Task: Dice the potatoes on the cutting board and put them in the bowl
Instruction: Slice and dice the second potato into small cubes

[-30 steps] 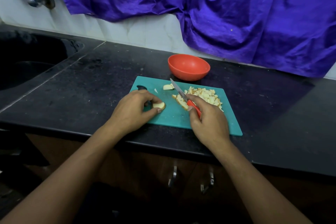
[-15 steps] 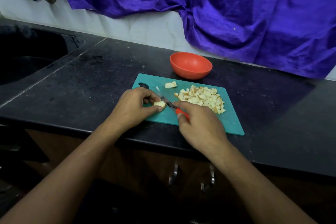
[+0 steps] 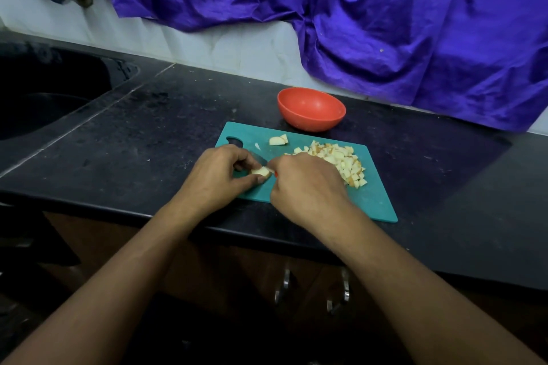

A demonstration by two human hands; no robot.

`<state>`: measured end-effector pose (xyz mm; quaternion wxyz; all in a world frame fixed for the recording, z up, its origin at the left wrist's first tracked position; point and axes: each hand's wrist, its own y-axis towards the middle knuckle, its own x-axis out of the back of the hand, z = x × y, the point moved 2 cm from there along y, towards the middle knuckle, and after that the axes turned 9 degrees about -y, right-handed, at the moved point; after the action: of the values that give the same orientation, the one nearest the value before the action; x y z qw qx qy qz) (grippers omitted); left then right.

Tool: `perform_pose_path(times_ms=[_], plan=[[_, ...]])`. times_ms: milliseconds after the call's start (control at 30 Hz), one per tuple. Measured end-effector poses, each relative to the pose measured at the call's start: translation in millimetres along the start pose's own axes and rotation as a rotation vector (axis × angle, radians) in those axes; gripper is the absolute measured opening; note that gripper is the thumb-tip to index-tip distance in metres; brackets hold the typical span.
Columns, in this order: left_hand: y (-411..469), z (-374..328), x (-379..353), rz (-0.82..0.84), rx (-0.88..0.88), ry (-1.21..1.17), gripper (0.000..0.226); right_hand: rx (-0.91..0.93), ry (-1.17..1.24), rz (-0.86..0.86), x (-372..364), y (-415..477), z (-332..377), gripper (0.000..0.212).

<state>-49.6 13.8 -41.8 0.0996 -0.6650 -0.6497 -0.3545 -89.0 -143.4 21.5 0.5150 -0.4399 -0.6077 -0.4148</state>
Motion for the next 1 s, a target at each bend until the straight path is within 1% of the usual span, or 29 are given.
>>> perform_pose_path(times_ms=[167,300,367,433,467,500,600,733,867,933,1000], plan=[[-0.8,0.6,0.3,-0.027,0.007,-0.007,0.020,0.035,0.008,-0.099,-34.4,-24.5,-1.0,0.059],[0.1,0.4,0.0,-0.036,0.008,0.020,0.023,0.050,0.073,-0.166,-45.3,-41.3,-16.8,0.054],[-0.1,0.7,0.3,-0.038,0.004,0.021,0.024,0.007,0.209,-0.143,-43.4,-40.9,-25.9,0.048],[-0.6,0.5,0.6,-0.041,0.011,0.023,0.025,-0.068,0.399,-0.087,-39.4,-34.9,-34.5,0.042],[-0.9,0.4,0.8,-0.042,0.013,0.025,0.025,-0.098,0.464,-0.074,-36.4,-31.7,-36.4,0.041],[-1.0,0.7,0.6,-0.041,0.014,0.025,0.026,-0.113,0.480,-0.079,-32.4,-29.1,-37.0,0.040],[-1.3,1.5,0.5,-0.046,0.011,0.015,0.025,-0.093,0.383,-0.103,-19.7,-22.0,-31.0,0.041],[-2.3,1.2,1.0,-0.053,0.016,-0.010,0.022,-0.069,0.237,-0.039,-7.6,-12.8,-17.0,0.045],[-2.9,-0.4,1.4,-0.047,0.002,-0.007,0.018,-0.037,0.149,0.020,1.1,-4.0,-7.1,0.041],[-3.0,-0.1,1.8,-0.038,0.009,-0.009,0.018,-0.028,0.120,0.019,2.1,-0.9,-5.4,0.039],[-2.6,0.5,1.5,-0.045,0.010,-0.026,0.018,-0.007,0.094,-0.002,-2.6,-4.4,-4.2,0.042]])
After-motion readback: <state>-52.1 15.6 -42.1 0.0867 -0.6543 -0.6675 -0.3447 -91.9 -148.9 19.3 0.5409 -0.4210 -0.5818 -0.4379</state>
